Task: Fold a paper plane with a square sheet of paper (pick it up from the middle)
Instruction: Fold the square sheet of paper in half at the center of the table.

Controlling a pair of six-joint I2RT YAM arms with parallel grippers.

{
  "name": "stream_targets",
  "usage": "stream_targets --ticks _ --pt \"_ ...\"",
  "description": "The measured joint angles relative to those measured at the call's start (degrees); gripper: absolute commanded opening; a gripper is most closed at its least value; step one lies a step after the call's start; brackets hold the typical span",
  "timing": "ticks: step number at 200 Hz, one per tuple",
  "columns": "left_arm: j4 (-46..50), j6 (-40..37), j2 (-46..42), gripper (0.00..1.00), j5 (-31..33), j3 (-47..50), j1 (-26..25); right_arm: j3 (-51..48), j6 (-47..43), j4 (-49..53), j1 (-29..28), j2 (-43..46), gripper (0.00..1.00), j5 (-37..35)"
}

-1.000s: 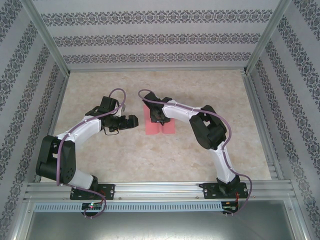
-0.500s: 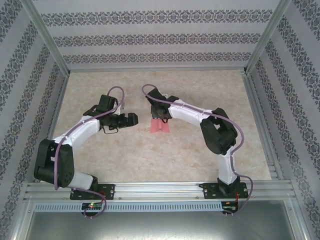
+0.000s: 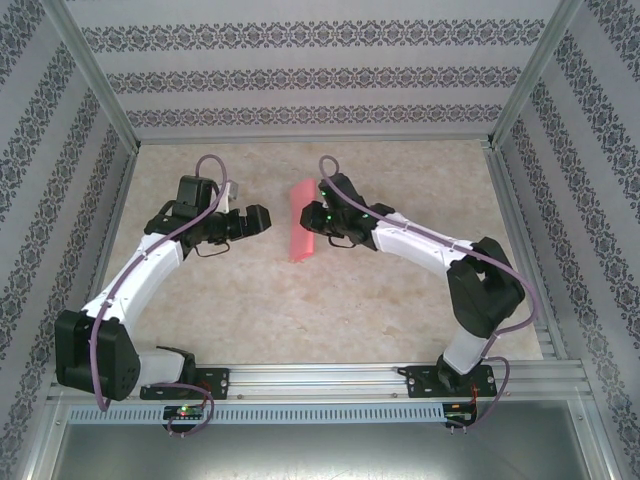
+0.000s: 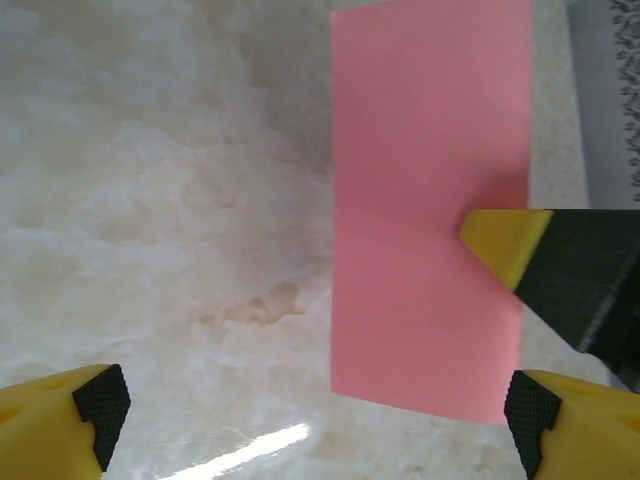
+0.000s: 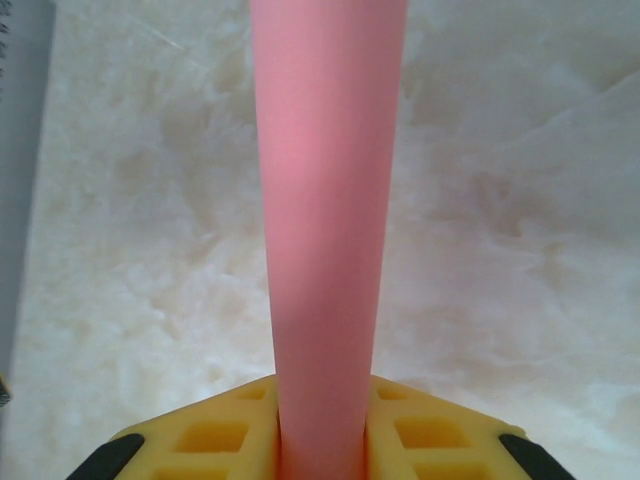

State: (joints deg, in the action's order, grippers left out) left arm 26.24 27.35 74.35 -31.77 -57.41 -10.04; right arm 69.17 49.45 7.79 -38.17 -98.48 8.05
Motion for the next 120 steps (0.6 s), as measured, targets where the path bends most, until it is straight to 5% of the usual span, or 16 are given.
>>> stream_targets --ticks 59,120 --pt "-7.41 6.01 6.36 0.89 -5.09 0.92 -2.43 -15.02 6.4 -13.68 2.89 -0.48 0.26 8.5" --pt "-16.72 10.71 19.02 0.7 -6.34 1.09 -9.25 -23.28 7.54 -24.17 6.58 -2.29 0.29 14.78"
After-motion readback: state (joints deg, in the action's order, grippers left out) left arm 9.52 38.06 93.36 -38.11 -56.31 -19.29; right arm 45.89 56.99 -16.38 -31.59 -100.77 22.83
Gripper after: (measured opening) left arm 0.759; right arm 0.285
